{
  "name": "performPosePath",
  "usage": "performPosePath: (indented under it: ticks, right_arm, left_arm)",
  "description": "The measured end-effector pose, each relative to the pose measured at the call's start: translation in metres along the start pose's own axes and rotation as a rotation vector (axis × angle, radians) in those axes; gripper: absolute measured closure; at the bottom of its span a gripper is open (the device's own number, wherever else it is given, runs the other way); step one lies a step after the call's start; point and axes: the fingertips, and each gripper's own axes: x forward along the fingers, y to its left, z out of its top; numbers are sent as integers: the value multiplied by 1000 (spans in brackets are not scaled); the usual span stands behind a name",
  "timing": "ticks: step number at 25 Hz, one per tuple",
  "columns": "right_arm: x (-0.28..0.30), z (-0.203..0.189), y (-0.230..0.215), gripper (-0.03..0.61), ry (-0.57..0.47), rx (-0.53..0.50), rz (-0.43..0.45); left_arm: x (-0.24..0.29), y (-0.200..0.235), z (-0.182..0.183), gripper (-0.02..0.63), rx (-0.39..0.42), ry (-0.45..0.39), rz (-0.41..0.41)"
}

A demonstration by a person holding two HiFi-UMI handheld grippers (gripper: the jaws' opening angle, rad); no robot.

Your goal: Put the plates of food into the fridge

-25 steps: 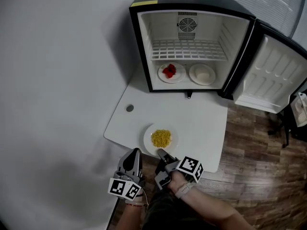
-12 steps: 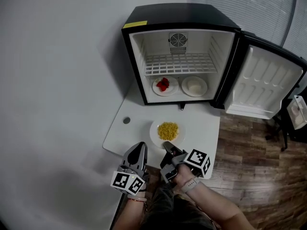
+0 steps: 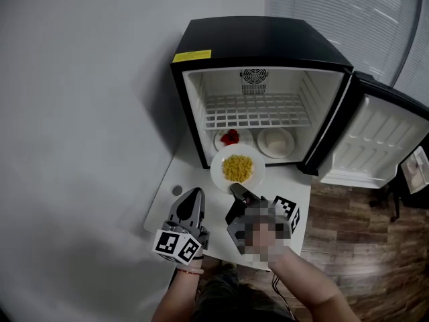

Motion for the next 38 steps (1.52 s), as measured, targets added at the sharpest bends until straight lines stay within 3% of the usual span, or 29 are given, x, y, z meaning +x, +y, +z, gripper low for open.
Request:
performPosePath:
  ticks: [7, 16, 28, 38]
  right_arm:
    - [58, 26, 39, 560, -2, -15, 35]
    - [108, 52, 55, 560, -36, 22, 50]
    - [139, 76, 61, 560, -65, 110, 49]
    - [151, 81, 63, 560, -92, 123, 29]
  left_arm:
    - [36, 39, 18, 607, -7, -19, 24]
    - [67, 73, 23, 607, -14, -40, 32]
    - [88, 85, 11, 607, -48, -18, 31]
    - [97, 95, 9, 607, -38, -14, 37]
